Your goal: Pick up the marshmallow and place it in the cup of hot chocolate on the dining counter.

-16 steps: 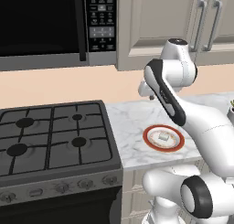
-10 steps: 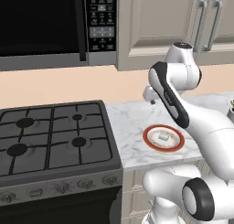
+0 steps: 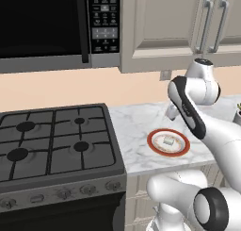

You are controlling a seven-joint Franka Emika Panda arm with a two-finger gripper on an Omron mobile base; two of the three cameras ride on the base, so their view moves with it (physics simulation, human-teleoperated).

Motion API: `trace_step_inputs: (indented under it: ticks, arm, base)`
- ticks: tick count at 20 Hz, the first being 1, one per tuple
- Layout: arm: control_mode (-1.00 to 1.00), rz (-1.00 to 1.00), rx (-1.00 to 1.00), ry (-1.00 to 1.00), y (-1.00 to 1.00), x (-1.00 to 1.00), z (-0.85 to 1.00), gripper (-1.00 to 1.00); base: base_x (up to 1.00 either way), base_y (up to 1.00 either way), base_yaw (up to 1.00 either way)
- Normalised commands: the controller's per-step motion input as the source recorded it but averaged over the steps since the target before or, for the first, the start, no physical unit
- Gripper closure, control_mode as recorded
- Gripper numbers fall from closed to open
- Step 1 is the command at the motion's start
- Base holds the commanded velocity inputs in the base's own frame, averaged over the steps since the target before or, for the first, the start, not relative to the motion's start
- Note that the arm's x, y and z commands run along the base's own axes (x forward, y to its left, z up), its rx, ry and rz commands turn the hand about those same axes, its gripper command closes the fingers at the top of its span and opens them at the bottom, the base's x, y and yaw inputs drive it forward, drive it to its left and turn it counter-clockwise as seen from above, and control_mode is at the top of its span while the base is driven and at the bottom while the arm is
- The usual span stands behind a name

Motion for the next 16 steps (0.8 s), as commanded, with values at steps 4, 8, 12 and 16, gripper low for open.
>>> trace_step_inputs:
  ticks: [4, 8, 12, 16]
  arm:
    - [-1.00, 0.12, -0.18, 0.00, 0.00, 0.15, -0.59, -1.00]
    - [-1.00, 0.07, -0.09, 0.00, -0.05, 0.09, -0.42, -1.00]
    - [-1.00, 0.04, 0.00, 0.00, -0.09, 0.05, -0.31, -1.00]
    - [-1.00, 0.02, 0.00, 0.00, -0.08, 0.18, -0.30, -1.00]
  base:
    - [0.00, 0.00, 0.00]
    - [0.00, 0.00, 0.00]
    - [0.00, 0.00, 0.00]
    - [0.00, 0.00, 0.00]
